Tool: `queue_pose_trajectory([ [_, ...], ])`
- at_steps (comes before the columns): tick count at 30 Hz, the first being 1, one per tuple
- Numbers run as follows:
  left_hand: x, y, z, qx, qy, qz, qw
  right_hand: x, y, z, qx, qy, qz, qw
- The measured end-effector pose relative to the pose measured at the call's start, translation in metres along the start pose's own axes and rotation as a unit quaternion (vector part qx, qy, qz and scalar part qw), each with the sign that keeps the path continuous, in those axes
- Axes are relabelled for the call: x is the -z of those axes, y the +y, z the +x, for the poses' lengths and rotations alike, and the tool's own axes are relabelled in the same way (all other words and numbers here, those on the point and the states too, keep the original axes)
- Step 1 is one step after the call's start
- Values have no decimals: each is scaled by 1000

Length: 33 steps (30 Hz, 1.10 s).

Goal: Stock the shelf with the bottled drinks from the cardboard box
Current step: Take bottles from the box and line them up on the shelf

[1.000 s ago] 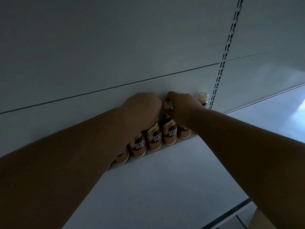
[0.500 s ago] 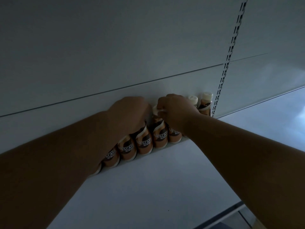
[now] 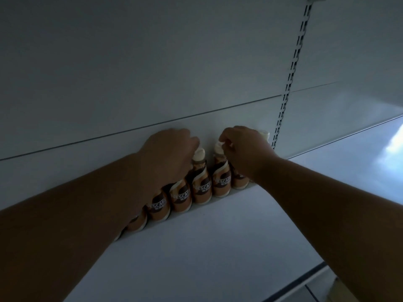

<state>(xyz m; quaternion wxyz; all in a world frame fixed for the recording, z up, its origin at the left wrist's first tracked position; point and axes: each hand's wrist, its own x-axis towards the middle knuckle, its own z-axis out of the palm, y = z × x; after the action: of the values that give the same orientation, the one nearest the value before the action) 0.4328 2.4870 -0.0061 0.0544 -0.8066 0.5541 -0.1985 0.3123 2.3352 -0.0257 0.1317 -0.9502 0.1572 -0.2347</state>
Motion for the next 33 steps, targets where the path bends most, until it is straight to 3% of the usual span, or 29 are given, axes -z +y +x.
queue_pose_trajectory([
  [2, 1, 10, 12, -30, 53, 6, 998, 4, 13, -2, -16, 18, -7, 1000],
  [6, -3, 35, 42, -64, 79, -44, 994, 9, 33, -3, -53, 37, -20, 998],
  [19, -9, 84, 97, -54, 27, -103, 993, 12, 84, 7, -111, 36, -56, 992],
  [27, -4, 86, 107, -59, -30, -41, 997, 11, 92, 13, -114, 16, -43, 992],
  [33, -12, 88, 112, -56, -27, -64, 996, 11, 94, 18, -151, -3, -16, 988],
])
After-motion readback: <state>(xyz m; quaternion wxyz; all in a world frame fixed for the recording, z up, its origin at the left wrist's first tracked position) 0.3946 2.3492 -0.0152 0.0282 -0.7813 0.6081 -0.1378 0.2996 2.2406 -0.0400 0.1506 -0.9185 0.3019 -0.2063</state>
